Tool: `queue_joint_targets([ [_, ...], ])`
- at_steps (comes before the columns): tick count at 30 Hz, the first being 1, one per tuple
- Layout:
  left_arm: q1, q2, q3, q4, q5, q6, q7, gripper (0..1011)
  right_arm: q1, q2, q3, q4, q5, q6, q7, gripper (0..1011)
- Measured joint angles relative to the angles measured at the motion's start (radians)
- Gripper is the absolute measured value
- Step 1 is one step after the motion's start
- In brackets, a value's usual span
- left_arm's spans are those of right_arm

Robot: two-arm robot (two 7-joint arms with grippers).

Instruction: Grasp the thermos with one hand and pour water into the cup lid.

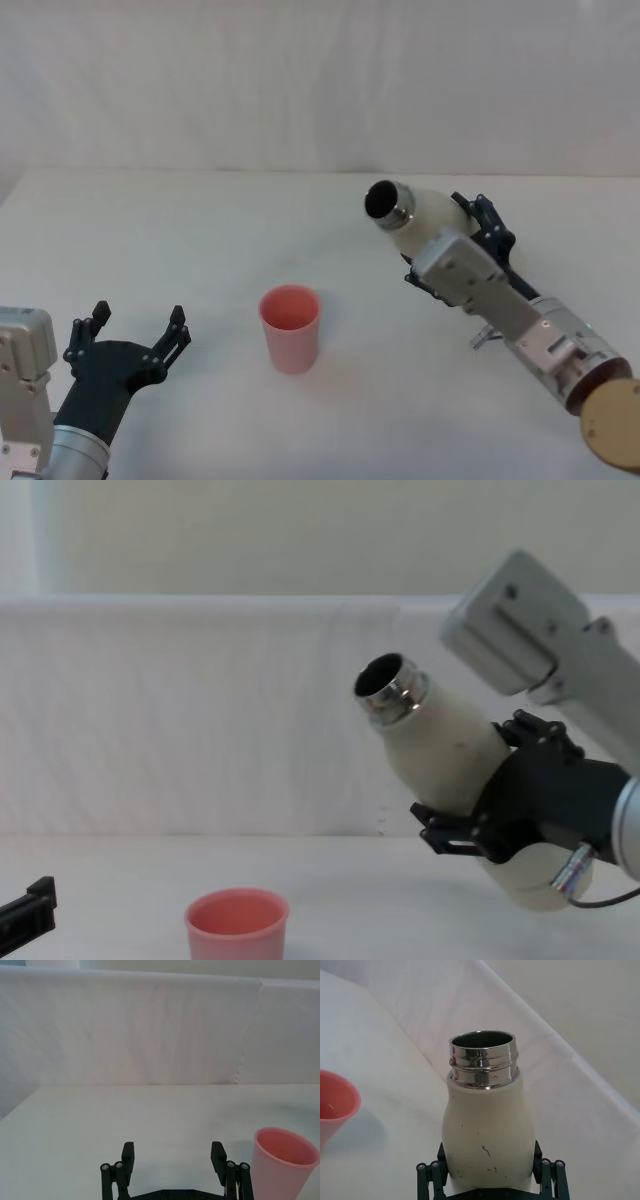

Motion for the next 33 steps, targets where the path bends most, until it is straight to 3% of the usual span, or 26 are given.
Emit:
queue_joint_targets([
  [4, 0.0, 0.0, 0.0, 0.0, 0.0, 0.0, 0.0, 1001, -0.013, -0.003, 0.029, -0.003, 0.068, -0.019, 0.014, 962],
  [8, 0.0, 0.0, 0.0, 0.0, 0.0, 0.0, 0.0, 1001, -0.023, -0.015, 0.066, 0.002, 0.177, -0.039, 0.041, 962],
  [9, 0.0, 0.0, 0.0, 0.0, 0.0, 0.0, 0.0, 1001, -0.023, -0.015, 0.066, 0.002, 0.177, -0.039, 0.041, 962],
  [15, 0.0, 0.0, 0.0, 0.0, 0.0, 0.0, 0.0, 1001, -0.026, -0.048, 0.107, 0.027, 0.347, -0.039, 0.09, 962],
  [25, 0.0, 0.0, 0.0, 0.0, 0.0, 0.0, 0.0, 1001, -0.018, -0.089, 0.114, 0.072, 0.526, -0.008, 0.15, 962],
  [33, 0.0, 0.0, 0.0, 0.0, 0.0, 0.0, 0.0, 1001, -0.002, -0.111, 0.104, 0.108, 0.601, 0.011, 0.162, 962],
])
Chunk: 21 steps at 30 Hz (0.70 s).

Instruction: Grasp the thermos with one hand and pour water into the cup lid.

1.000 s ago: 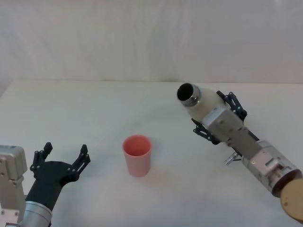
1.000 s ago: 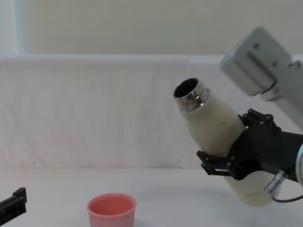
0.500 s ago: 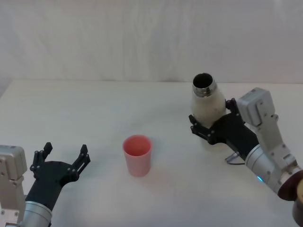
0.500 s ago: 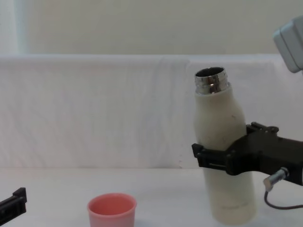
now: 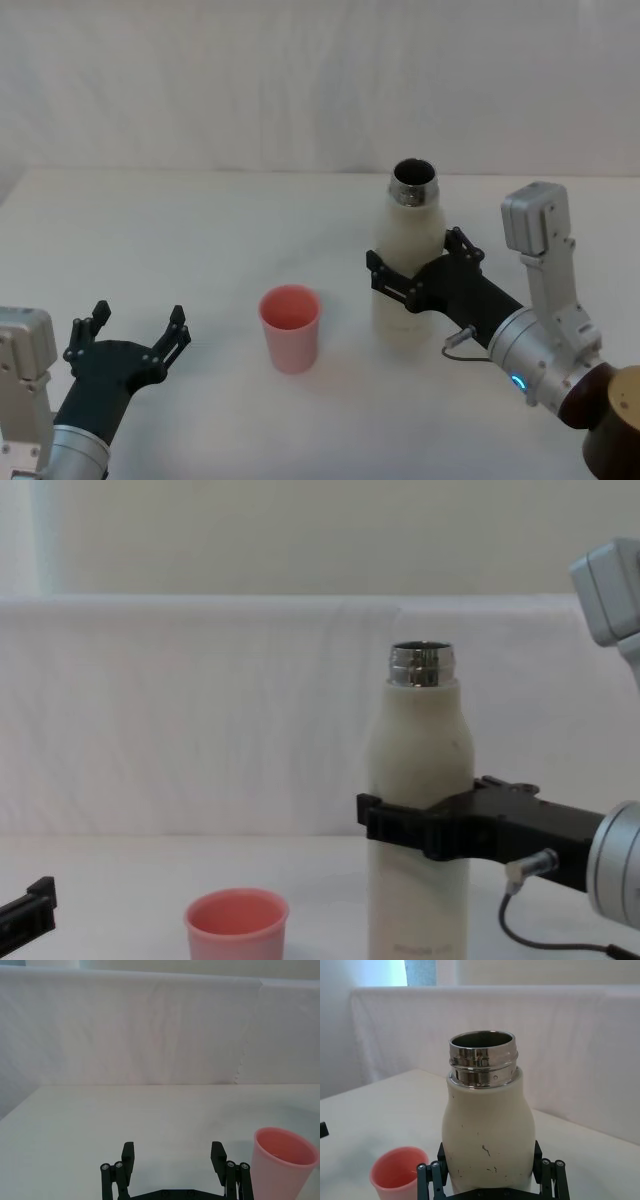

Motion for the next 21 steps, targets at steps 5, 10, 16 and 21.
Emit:
queue_joint_targets([
  [5, 0.0, 0.0, 0.0, 0.0, 0.0, 0.0, 0.0, 1001, 0.008, -0.007, -0.008, 0.019, 0.027, 0.004, 0.0, 962],
  [10, 0.0, 0.0, 0.0, 0.0, 0.0, 0.0, 0.0, 1001, 0.018, -0.01, -0.015, 0.036, 0.051, 0.007, -0.011, 962],
  [16, 0.0, 0.0, 0.0, 0.0, 0.0, 0.0, 0.0, 1001, 0.029, -0.007, -0.029, 0.05, 0.068, 0.013, -0.026, 962],
  [21, 0.0, 0.0, 0.0, 0.0, 0.0, 0.0, 0.0, 1001, 0.036, -0.002, -0.04, 0.059, 0.078, 0.016, -0.035, 962],
])
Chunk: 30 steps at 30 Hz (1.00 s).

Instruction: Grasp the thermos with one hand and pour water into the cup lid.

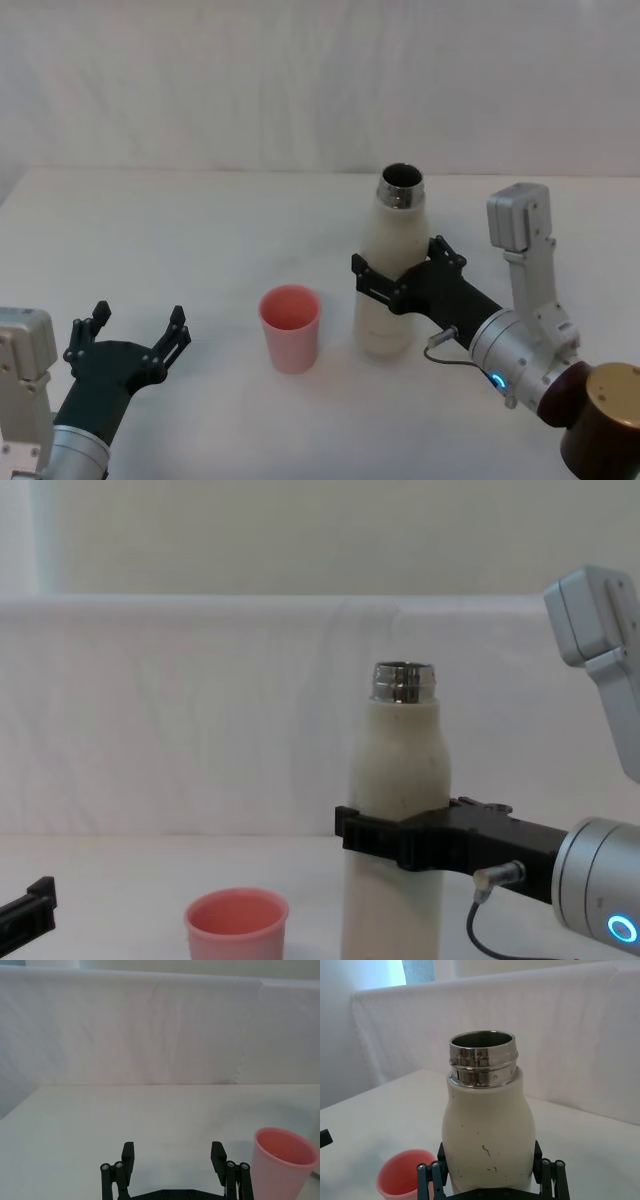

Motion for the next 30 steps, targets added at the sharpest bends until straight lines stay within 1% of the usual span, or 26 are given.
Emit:
queue_joint_targets([
  [30, 0.0, 0.0, 0.0, 0.0, 0.0, 0.0, 0.0, 1001, 0.031, 0.052, -0.062, 0.018, 0.06, 0.024, -0.053, 962],
])
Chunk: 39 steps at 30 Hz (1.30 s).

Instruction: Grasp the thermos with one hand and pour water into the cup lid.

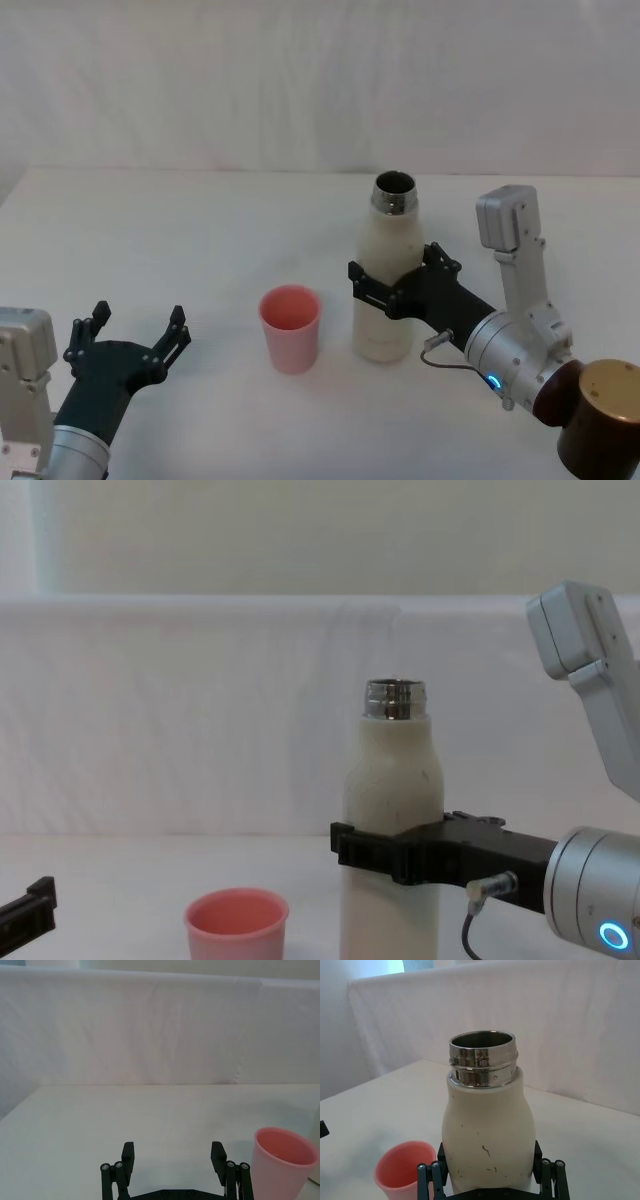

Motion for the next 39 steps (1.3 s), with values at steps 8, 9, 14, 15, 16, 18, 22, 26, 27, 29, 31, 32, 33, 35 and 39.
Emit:
queue_joint_targets([
  [8, 0.0, 0.0, 0.0, 0.0, 0.0, 0.0, 0.0, 1001, 0.003, 0.012, -0.012, 0.003, 0.011, 0.0, -0.004, 962],
  [9, 0.0, 0.0, 0.0, 0.0, 0.0, 0.0, 0.0, 1001, 0.004, 0.014, -0.014, 0.004, 0.014, 0.0, -0.004, 962],
  [14, 0.0, 0.0, 0.0, 0.0, 0.0, 0.0, 0.0, 1001, 0.007, 0.019, -0.019, 0.006, 0.021, 0.002, -0.005, 962],
  [15, 0.0, 0.0, 0.0, 0.0, 0.0, 0.0, 0.0, 1001, 0.008, 0.02, -0.02, 0.006, 0.023, 0.003, -0.005, 962],
  [16, 0.0, 0.0, 0.0, 0.0, 0.0, 0.0, 0.0, 1001, 0.008, 0.021, -0.021, 0.006, 0.024, 0.004, -0.006, 962],
  [18, 0.0, 0.0, 0.0, 0.0, 0.0, 0.0, 0.0, 1001, 0.009, 0.022, -0.022, 0.007, 0.025, 0.005, -0.006, 962],
  [22, 0.0, 0.0, 0.0, 0.0, 0.0, 0.0, 0.0, 1001, 0.009, 0.021, -0.022, 0.007, 0.025, 0.006, -0.006, 962],
  [26, 0.0, 0.0, 0.0, 0.0, 0.0, 0.0, 0.0, 1001, 0.009, 0.021, -0.021, 0.007, 0.025, 0.005, -0.006, 962],
  [27, 0.0, 0.0, 0.0, 0.0, 0.0, 0.0, 0.0, 1001, 0.009, 0.021, -0.021, 0.007, 0.025, 0.005, -0.006, 968],
  [29, 0.0, 0.0, 0.0, 0.0, 0.0, 0.0, 0.0, 1001, 0.009, 0.021, -0.021, 0.007, 0.025, 0.005, -0.006, 997],
  [31, 0.0, 0.0, 0.0, 0.0, 0.0, 0.0, 0.0, 1001, 0.009, 0.021, -0.021, 0.007, 0.024, 0.004, -0.006, 1001],
  [32, 0.0, 0.0, 0.0, 0.0, 0.0, 0.0, 0.0, 1001, 0.008, 0.021, -0.02, 0.007, 0.024, 0.004, -0.006, 1001],
  [33, 0.0, 0.0, 0.0, 0.0, 0.0, 0.0, 0.0, 1001, 0.008, 0.02, -0.02, 0.007, 0.024, 0.004, -0.006, 1001],
  [35, 0.0, 0.0, 0.0, 0.0, 0.0, 0.0, 0.0, 1001, 0.008, 0.02, -0.02, 0.006, 0.024, 0.004, -0.006, 1001],
  [39, 0.0, 0.0, 0.0, 0.0, 0.0, 0.0, 0.0, 1001, 0.008, 0.02, -0.02, 0.006, 0.023, 0.004, -0.006, 1001],
])
